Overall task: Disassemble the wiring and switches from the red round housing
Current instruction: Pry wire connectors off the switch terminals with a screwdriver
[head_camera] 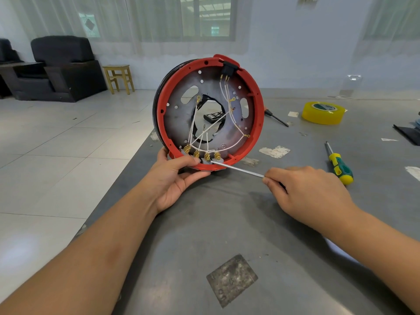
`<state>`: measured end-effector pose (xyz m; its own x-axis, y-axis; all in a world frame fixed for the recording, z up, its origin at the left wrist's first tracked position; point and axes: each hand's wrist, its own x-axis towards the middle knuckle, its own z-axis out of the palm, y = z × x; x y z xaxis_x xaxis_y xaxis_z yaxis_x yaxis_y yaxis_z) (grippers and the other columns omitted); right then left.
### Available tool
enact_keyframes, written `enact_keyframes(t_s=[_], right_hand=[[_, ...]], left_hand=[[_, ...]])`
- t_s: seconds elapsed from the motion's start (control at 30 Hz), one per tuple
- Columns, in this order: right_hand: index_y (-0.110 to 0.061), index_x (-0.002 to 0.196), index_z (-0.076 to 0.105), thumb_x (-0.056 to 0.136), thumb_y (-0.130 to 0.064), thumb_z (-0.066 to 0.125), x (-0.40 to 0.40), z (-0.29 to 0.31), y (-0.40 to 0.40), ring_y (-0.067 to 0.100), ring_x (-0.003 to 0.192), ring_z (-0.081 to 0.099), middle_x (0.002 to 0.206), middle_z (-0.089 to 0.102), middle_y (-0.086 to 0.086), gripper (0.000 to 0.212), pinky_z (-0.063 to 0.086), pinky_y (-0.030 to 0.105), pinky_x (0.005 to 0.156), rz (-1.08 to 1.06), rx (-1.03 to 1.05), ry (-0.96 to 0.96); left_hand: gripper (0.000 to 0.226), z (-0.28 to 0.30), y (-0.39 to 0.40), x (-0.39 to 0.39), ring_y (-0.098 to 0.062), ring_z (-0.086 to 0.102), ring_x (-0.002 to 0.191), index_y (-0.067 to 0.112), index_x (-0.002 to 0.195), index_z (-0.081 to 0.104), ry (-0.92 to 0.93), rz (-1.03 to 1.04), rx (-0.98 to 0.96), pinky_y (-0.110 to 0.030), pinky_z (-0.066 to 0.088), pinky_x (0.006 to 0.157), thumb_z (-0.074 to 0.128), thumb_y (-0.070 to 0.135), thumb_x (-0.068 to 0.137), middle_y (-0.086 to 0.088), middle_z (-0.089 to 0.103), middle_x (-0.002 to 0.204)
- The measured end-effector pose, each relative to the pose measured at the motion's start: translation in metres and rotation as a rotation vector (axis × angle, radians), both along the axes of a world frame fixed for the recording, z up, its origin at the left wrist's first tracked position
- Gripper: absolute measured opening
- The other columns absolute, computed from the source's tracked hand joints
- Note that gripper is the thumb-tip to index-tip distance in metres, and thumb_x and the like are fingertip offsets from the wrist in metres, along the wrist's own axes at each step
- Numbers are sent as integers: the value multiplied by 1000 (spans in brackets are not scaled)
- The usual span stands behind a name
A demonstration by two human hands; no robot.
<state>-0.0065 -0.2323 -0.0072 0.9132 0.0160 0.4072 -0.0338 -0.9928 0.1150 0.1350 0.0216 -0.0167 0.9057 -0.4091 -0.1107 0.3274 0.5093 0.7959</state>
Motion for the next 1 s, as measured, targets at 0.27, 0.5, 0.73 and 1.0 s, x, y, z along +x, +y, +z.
enact_keyframes(t_s=[0.27,0.5,0.73,1.0], right_hand=[[-37,109,61,101,-61,15,-2,-4,6,19,71,63,84,59,-10,52,48,30,51,-62,-76,-71],[-34,107,70,102,-55,30,-2,-6,8,24,69,63,85,63,-6,45,42,27,47,-44,-89,-124],[-34,105,72,102,-50,44,-3,-6,8,24,64,63,81,63,-5,33,39,25,45,-9,-74,-154],[-41,98,68,100,-61,25,-2,0,-2,11,57,57,67,58,-13,47,40,21,42,-24,-39,-172]], left_hand=[[66,2,-3,-2,-45,76,102,17,135,49,29,38,-20,-57,64,81,66,-22,85,-25,61,132],[60,4,-4,-3,-42,78,97,16,132,47,39,61,-14,-54,65,78,65,-19,87,-23,63,126],[56,4,-6,-4,-42,78,95,15,128,45,30,86,7,-57,64,84,65,-19,88,-24,63,130],[63,4,-4,-4,-45,76,102,14,137,44,36,61,8,-57,64,84,65,-19,87,-26,61,134]])
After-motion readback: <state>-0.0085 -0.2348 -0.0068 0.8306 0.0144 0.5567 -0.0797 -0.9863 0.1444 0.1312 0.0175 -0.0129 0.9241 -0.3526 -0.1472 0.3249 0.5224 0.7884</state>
